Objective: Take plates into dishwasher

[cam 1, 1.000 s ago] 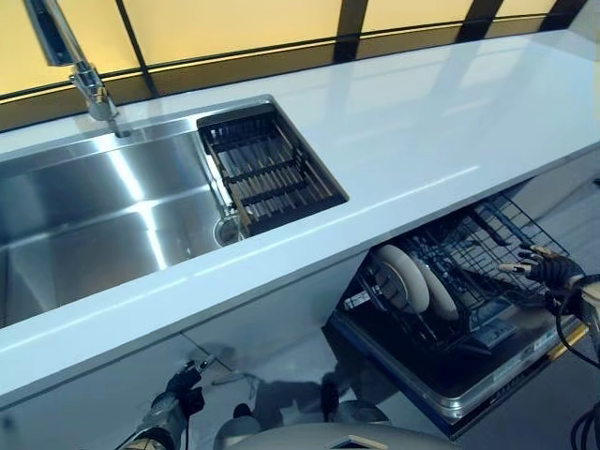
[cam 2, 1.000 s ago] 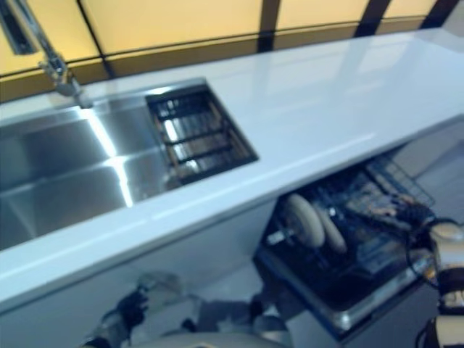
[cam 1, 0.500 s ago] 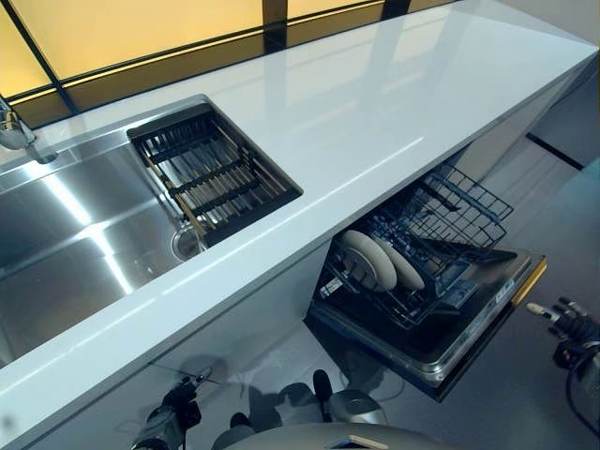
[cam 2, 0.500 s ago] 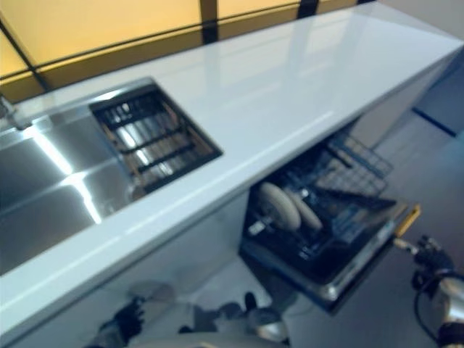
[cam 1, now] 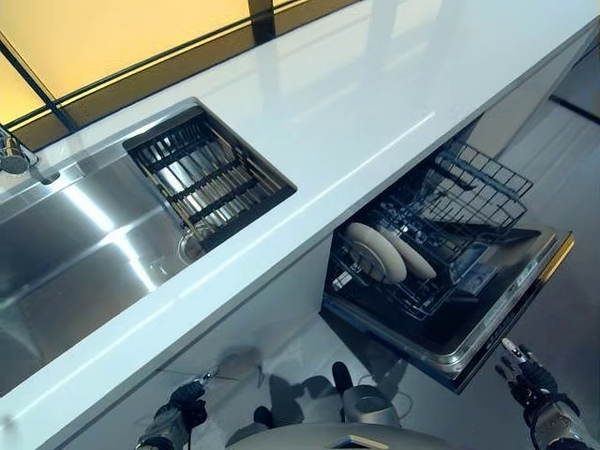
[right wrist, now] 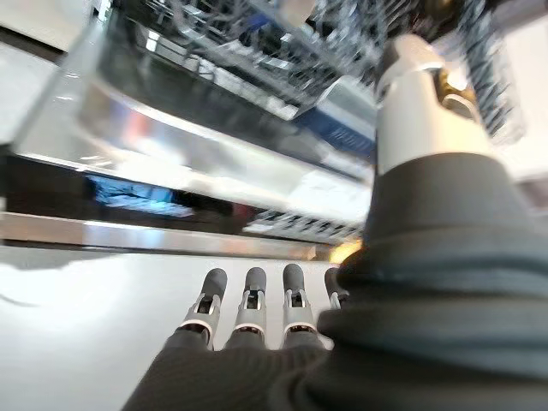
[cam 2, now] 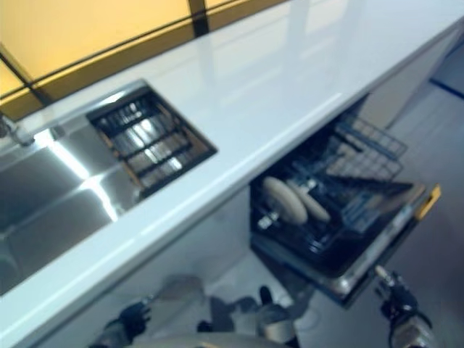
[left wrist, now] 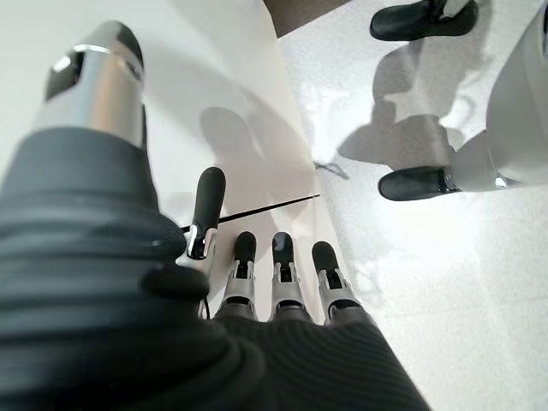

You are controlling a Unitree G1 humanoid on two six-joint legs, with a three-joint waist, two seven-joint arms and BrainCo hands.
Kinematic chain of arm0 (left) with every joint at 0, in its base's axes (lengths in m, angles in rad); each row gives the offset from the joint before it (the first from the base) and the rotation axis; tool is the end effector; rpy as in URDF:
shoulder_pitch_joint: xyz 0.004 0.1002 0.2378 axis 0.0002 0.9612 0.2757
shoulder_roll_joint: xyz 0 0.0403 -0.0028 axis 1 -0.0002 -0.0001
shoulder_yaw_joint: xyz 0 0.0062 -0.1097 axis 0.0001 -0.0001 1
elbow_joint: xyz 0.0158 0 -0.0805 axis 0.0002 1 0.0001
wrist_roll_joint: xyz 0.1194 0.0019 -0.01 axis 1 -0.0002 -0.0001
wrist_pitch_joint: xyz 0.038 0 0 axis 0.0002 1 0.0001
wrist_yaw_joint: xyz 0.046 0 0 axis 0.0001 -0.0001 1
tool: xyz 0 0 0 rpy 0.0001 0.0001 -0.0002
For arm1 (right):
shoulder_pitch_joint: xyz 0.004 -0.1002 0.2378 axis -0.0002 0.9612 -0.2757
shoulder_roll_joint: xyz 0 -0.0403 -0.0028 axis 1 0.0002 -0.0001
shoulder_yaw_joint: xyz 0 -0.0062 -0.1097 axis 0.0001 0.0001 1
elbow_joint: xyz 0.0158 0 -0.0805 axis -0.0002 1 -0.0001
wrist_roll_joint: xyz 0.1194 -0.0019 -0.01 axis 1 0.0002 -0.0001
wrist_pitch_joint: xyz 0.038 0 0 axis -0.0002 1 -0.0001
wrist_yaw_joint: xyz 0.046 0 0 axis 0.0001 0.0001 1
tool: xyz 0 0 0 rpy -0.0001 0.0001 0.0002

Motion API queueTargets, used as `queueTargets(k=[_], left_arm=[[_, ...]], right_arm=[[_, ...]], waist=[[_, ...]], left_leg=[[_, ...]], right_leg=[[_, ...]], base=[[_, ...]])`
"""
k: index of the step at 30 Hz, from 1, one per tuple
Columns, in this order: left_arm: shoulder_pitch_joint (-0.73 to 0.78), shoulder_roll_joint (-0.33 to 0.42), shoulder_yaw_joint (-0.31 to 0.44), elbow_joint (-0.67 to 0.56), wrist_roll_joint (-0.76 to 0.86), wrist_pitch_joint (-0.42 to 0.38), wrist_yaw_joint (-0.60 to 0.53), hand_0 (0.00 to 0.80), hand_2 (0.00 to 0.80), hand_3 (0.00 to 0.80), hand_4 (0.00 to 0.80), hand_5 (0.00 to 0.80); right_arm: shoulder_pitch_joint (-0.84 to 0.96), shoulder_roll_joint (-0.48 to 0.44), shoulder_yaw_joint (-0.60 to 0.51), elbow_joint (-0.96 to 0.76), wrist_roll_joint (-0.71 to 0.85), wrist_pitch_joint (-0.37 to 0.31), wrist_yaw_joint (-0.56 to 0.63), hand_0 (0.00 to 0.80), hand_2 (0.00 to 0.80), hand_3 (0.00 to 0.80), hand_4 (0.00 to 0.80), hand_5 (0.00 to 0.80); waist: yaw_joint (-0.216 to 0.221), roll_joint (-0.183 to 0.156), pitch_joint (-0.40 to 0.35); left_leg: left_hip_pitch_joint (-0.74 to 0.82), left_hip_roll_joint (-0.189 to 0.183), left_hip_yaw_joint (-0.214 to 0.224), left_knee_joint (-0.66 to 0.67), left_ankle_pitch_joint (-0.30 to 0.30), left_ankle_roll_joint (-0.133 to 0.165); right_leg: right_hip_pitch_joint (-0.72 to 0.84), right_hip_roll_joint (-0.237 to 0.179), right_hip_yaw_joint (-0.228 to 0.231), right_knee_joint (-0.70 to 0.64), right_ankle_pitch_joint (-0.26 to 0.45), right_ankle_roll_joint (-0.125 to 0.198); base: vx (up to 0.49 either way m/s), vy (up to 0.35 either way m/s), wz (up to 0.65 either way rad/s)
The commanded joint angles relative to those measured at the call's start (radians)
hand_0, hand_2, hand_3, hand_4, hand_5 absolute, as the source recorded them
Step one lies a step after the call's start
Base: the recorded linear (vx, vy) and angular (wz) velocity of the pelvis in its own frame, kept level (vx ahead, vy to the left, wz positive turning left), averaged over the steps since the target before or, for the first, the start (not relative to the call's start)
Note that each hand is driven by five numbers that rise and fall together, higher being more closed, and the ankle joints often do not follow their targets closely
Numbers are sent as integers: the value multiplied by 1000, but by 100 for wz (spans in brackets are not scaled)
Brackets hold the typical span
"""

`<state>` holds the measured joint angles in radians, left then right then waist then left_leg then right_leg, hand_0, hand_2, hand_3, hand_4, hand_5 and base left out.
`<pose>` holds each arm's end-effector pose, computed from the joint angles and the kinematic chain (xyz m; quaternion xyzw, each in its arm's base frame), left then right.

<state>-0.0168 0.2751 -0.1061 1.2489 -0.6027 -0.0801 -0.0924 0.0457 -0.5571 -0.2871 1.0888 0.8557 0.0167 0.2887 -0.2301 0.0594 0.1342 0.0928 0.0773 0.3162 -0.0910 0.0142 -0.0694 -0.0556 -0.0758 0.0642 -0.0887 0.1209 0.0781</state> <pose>0.0842 0.2471 -0.1338 -0.1168 0.5028 0.1718 0.8390 0.0835 -0.3706 -0.0683 0.2413 0.3026 -0.3120 0.8677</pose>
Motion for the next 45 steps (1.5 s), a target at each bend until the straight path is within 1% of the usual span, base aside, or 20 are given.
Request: queueTargets(k=[1, 5, 8, 10, 12, 14, 19, 21, 24, 30, 33, 40, 43, 45], left_arm=[[-126, 37, 18, -14, -31, -85, -9, 0, 0, 0, 0, 0], [-136, 29, 13, -26, -58, -93, -17, 0, 0, 0, 0, 0], [-147, 32, 11, -25, -65, -95, -25, 0, 0, 0, 0, 0], [-161, 38, 3, -27, -73, -90, -33, 0, 0, 0, 0, 0], [-167, 40, -2, -28, -73, -91, -42, 0, 0, 0, 0, 0], [-170, 38, -14, -39, -75, -93, -46, 0, 0, 0, 0, 0], [-184, 23, -50, -56, -80, -98, -56, 0, 0, 0, 0, 0], [-190, 19, -59, -57, -80, -95, -60, 0, 0, 0, 0, 0], [-196, 9, -74, -53, -89, -95, -65, 0, 0, 0, 0, 0], [-188, -20, -102, -55, -83, -90, -56, 0, 0, 0, 0, 0], [-173, -27, -111, -58, -73, -88, -57, 0, 0, 0, 0, 0], [-153, -22, -117, -87, -66, -61, -41, 0, 0, 0, 0, 0], [-149, -18, -117, -98, -64, -51, -35, 0, 0, 0, 0, 0], [-149, -19, -120, -94, -68, -51, -29, 0, 0, 0, 0, 0]], right_arm=[[-114, -2, -23, 37, 103, -26, 53, 0, 0, 0, 0, 0], [-150, 3, -3, 81, 134, -22, 56, 0, 0, 0, 0, 0], [-179, -4, 4, 117, 157, -28, 46, 0, 0, 0, 0, 0], [-201, -15, 10, 151, 186, -30, 54, 0, 0, 0, 0, 0], [-212, -23, 14, 169, 179, -16, 74, 0, 0, 0, 0, 0], [-236, -33, 29, 180, 153, -19, 78, 0, 0, 0, 0, 0], [-316, -28, 94, 166, 154, -27, 169, 0, 0, 0, 0, 0], [-349, -20, 124, 148, 147, -37, 215, 0, 0, 0, 0, 0], [-409, -6, 170, 112, 134, -28, 247, 0, 0, 0, 0, 0], [-498, 3, 227, 25, 131, -15, 263, 0, 0, 0, 0, 0], [-520, 13, 264, -63, 121, -18, 237, 0, 0, 0, 0, 0], [-564, 19, 337, -281, 120, 6, 166, 0, 0, 0, 0, 0], [-593, 17, 355, -338, 146, 7, 151, 0, 0, 0, 0, 0], [-626, 10, 358, -346, 166, 11, 154, 0, 0, 0, 0, 0]], waist=[[2, 13, 48], [6, 58, 76], [10, 81, 92], [13, 102, 107], [14, 121, 118], [20, 139, 131], [34, 175, 146], [40, 182, 143], [47, 190, 135], [64, 192, 105], [71, 187, 90], [79, 170, 67], [87, 160, 60], [96, 153, 52]], left_leg=[[-18, -26, -88, 5, -23, 33], [-43, -35, -98, 4, -9, 24], [-57, -39, -101, 4, -2, 19], [-70, -43, -107, 4, 4, 15], [-79, -51, -113, 4, 8, 14], [-86, -60, -120, 4, 12, 13], [-92, -74, -133, 5, 16, 12], [-92, -79, -139, 5, 16, 13], [-92, -84, -142, 5, 18, 12], [-83, -87, -149, 5, 21, 9], [-75, -88, -153, 5, 21, 8], [-63, -88, -156, 4, 20, 8], [-59, -86, -159, 5, 20, 8], [-56, -86, -163, 5, 20, 8]], right_leg=[[-18, -42, -15, 63, -25, 62], [-39, -50, -26, 61, -26, 55], [-51, -56, -34, 61, -27, 51], [-64, -61, -40, 66, -29, 48], [-73, -67, -45, 67, -28, 46], [-78, -73, -50, 67, -28, 44], [-78, -85, -64, 64, -30, 38], [-76, -88, -70, 61, -31, 37], [-74, -93, -77, 61, -33, 36], [-57, -100, -95, 62, -39, 34], [-46, -105, -103, 62, -39, 35], [-31, -111, -109, 58, -37, 37], [-24, -113, -113, 56, -35, 39], [-19, -114, -117, 55, -33, 40]], base=[[-99, 45, -5], [-100, 15, -2], [-104, -16, -4], [-109, -14, 2], [-97, 8, 4], [-97, 21, 3], [-62, 23, 0], [-24, 27, -12], [-7, 21, -3], [29, 12, -5], [55, 5, -6], [38, -8, -13], [26, -27, -12], [32, -36, -9]])
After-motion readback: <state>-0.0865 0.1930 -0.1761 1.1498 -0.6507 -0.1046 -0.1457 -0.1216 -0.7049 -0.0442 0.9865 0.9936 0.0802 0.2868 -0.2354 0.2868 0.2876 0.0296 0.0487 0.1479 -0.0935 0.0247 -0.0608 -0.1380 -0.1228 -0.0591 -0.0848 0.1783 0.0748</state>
